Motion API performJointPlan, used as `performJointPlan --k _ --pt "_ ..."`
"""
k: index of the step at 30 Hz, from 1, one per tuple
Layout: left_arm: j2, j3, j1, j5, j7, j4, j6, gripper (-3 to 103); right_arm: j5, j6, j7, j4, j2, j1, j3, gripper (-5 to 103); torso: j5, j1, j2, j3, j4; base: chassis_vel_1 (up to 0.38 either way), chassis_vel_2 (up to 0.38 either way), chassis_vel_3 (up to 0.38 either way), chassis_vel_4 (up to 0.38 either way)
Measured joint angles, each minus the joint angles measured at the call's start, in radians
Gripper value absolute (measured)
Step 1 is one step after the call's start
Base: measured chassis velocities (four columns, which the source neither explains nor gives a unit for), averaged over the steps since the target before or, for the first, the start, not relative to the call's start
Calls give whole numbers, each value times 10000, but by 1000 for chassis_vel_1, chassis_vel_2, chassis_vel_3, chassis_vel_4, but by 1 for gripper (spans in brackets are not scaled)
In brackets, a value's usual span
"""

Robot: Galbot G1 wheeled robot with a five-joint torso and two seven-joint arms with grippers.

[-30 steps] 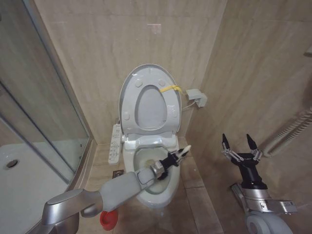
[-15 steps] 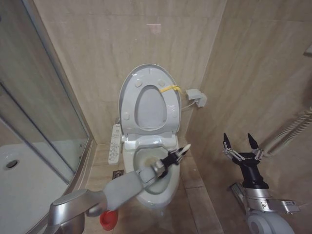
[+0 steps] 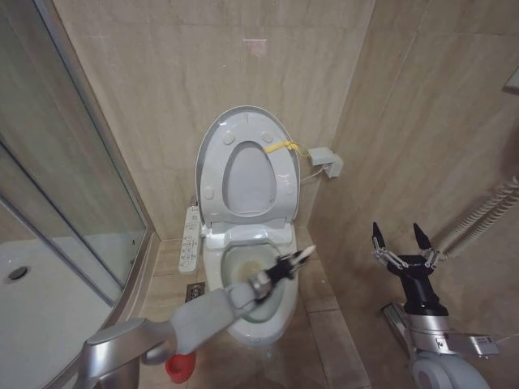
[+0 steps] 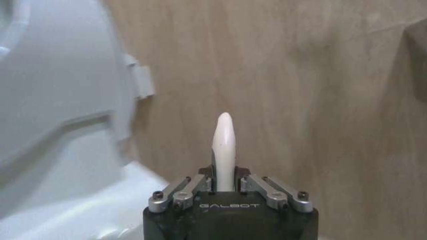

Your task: Open the toilet lid, clean the toilet bowl with a toilet brush, close the toilet lid, and flush.

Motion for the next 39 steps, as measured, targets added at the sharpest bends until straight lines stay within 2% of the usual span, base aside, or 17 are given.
performJointPlan --k 2,5,6,8,10,11,14,17,23,29,31,33,34,36,37,38,39 --pt "118 -70 -21 -106 -40 -199 30 19 -12 9 -5 -33 -12 3 -9 100 -6 0 0 0 0 50 41 6 18" --pt "545 22 -393 -817 -514 -1753 563 19 -65 6 -7 -71 12 62 -88 100 -4 2 -1 1 -8 0 0 0 0" --pt "954 92 -708 -1314 -1011 -3014 1041 19 -91 5 -6 -70 34 90 -149 100 -6 1 0 -2 -21 0 0 0 0" --pt "1115 111 -796 -1480 -1166 -3401 1195 19 -99 3 -7 -71 34 98 -171 100 -4 1 0 -1 -21 0 0 0 0" --pt "1968 168 -1090 -2332 -1674 -4888 1678 19 -112 8 -6 -169 -26 181 -220 100 -3 1 0 -1 -16 0 0 0 0" --pt "1968 168 -1090 -2332 -1674 -4888 1678 19 -112 8 -6 -169 -26 181 -220 100 -3 1 0 -1 -16 0 0 0 0" --pt "2989 105 -1286 -3087 -1679 -5970 1742 19 -111 0 14 -531 -128 585 -354 100 -6 0 0 -1 -5 0 0 0 0" --pt "3356 -11 -1327 -3232 -1653 -6178 1741 19 -111 -16 22 -775 -162 841 -475 100 -5 0 0 -1 -1 0 0 0 0" --pt "4052 -346 -1222 -3513 -1988 -6823 1853 19 -103 -23 99 -1411 -305 1414 -678 100 -6 1 0 0 -12 0 0 0 0" --pt "5155 -672 -1057 -4279 -1441 -7906 1625 19 -52 78 194 -2043 -546 1798 -711 100 -7 1 0 0 -12 0 0 0 0" --pt "5954 -1348 -713 -4308 -1593 -8608 1883 19 -72 198 194 -2125 -661 1818 -680 100 -6 1 0 -1 -14 0 0 0 0" --pt "6262 -1675 -511 -4308 -1597 -8800 1916 19 -78 234 190 -2109 -687 1793 -670 100 -6 1 0 -1 -15 0 0 0 0" --pt "6628 -2074 -213 -4309 -1527 -9022 1922 19 -79 255 184 -2051 -712 1745 -670 100 -7 2 0 0 -16 0 0 0 0" --pt "7915 -3747 1272 -4210 -1097 -9840 1875 19 -74 312 174 -1766 -741 1534 -676 100 -11 1 0 0 -10 0 0 0 0" --pt "7915 -3747 1272 -4210 -1097 -9840 1875 19 -74 312 174 -1766 -741 1534 -676 100 -11 1 0 0 -10 0 0 0 0" --pt "8349 -4477 1951 -4067 -980 -10137 1840 19 -76 345 170 -1634 -733 1427 -675 100 -9 2 0 -1 -5 0 0 0 0" --pt "9025 -6400 3794 -3661 -799 -10567 1690 19 -74 360 178 -1550 -681 1427 -743 100 -6 -3 3 -4 1 0 0 0 0"
